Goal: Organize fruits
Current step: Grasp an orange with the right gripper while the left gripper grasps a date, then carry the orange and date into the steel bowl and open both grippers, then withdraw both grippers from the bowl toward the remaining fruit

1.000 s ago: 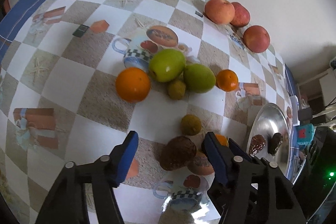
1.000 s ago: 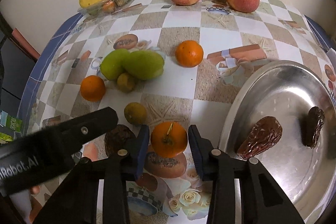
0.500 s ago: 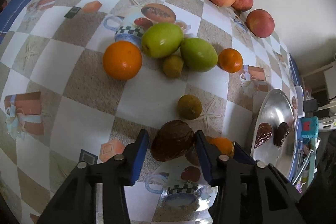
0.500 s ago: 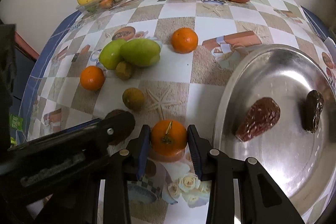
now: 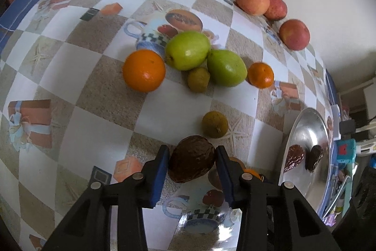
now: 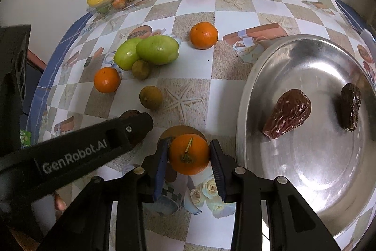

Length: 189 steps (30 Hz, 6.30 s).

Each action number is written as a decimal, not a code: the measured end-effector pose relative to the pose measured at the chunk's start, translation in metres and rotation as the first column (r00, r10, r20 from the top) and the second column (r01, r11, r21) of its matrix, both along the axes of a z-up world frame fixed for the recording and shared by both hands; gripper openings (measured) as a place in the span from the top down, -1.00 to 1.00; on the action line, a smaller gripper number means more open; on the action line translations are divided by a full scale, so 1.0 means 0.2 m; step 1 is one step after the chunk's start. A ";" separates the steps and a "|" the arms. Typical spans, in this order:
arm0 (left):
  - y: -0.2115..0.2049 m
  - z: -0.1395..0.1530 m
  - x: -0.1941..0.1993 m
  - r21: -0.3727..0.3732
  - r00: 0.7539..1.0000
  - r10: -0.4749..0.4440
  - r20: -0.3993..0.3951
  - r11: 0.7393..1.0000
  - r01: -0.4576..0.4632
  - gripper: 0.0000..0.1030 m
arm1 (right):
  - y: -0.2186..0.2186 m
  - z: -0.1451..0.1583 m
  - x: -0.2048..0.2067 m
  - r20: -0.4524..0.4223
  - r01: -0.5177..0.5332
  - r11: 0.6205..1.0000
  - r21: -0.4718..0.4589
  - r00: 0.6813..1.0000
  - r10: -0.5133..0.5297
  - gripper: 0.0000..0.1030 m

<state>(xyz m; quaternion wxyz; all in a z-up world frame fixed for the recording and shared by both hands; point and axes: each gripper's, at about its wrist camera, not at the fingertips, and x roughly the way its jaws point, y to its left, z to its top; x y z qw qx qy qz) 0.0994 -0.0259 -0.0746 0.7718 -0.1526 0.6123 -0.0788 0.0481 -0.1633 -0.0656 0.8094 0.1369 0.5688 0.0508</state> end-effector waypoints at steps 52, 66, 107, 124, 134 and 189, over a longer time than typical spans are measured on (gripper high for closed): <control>-0.81 0.14 -0.29 0.045 0.901 -0.398 0.174 0.917 0.396 0.17 | -0.79 0.15 -0.11 0.031 0.351 0.932 -0.095 0.937 -0.349 0.26; -0.85 0.03 -0.29 0.084 0.895 -0.427 0.129 0.904 0.419 0.17 | -0.78 0.01 -0.09 -0.044 0.326 0.938 -0.115 0.942 -0.333 0.26; -0.71 0.20 -0.22 0.112 0.919 -0.345 0.193 0.938 0.328 -0.16 | -0.77 0.16 -0.10 0.053 0.364 0.924 -0.114 0.931 -0.360 0.21; -0.25 0.18 -0.05 0.137 0.987 -0.003 0.159 0.990 -0.019 -0.43 | -0.66 0.16 -0.06 0.045 0.291 0.949 -0.118 0.957 -0.288 0.21; -0.09 0.18 -0.01 0.175 0.978 0.113 0.175 0.974 -0.144 -1.00 | -0.55 0.15 -0.03 0.037 0.217 0.963 -0.158 0.976 -0.214 -0.21; 0.23 0.02 0.29 0.032 0.982 0.110 0.152 0.993 -0.116 -0.20 | 0.20 -0.02 0.31 0.117 -0.126 0.986 -0.112 0.983 0.139 -0.04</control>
